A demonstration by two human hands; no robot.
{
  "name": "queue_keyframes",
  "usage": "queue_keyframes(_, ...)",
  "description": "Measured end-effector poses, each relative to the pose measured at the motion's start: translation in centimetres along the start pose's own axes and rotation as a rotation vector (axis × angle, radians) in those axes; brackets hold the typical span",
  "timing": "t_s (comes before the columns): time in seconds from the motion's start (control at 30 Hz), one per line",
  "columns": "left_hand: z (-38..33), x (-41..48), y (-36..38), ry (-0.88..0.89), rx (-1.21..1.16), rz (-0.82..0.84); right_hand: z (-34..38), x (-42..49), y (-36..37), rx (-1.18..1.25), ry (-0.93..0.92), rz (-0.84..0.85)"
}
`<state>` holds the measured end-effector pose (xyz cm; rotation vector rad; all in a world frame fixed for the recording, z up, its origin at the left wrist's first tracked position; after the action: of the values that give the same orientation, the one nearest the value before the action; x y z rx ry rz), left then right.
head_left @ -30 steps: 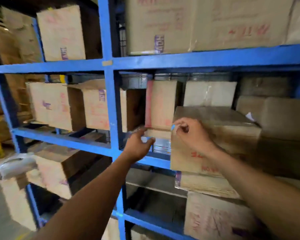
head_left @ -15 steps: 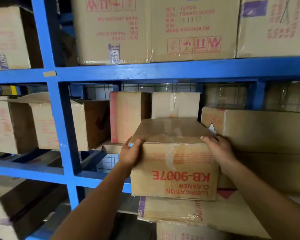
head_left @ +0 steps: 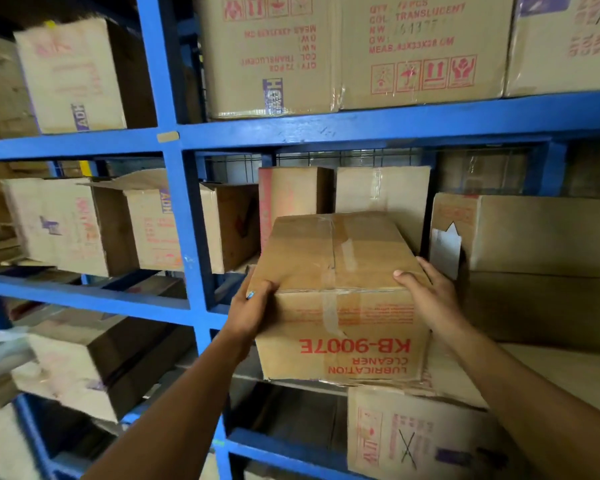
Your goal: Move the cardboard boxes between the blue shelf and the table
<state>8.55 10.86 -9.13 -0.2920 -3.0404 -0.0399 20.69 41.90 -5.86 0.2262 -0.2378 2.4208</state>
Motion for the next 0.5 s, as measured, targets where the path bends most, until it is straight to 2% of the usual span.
queue_keyframes(0.13, 0.2, -3.9, -6.3, 0.002, 0.024, -0.088, 0.3, -2.6, 5.2, -0.005, -0.041, 0.090)
queue_keyframes(0.27, 1.0, -8.1, -11.9, 0.015, -0.032, -0.251, 0.5, -5.5, 9.7, 0.009, -0.076, 0.218)
queue_keyframes(0.5, 1.7, -14.3, -12.1, 0.017, -0.027, -0.391, 0.4, -6.7, 10.3, 0.023, -0.163, 0.396)
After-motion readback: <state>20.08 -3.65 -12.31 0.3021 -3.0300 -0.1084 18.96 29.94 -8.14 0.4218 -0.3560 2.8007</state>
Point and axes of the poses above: each hand's wrist, its own x-axis towards the middle knuckle, its own y-axis out of the palm, z = x × y, the point moved 10 cm from there along x, towards the middle knuckle
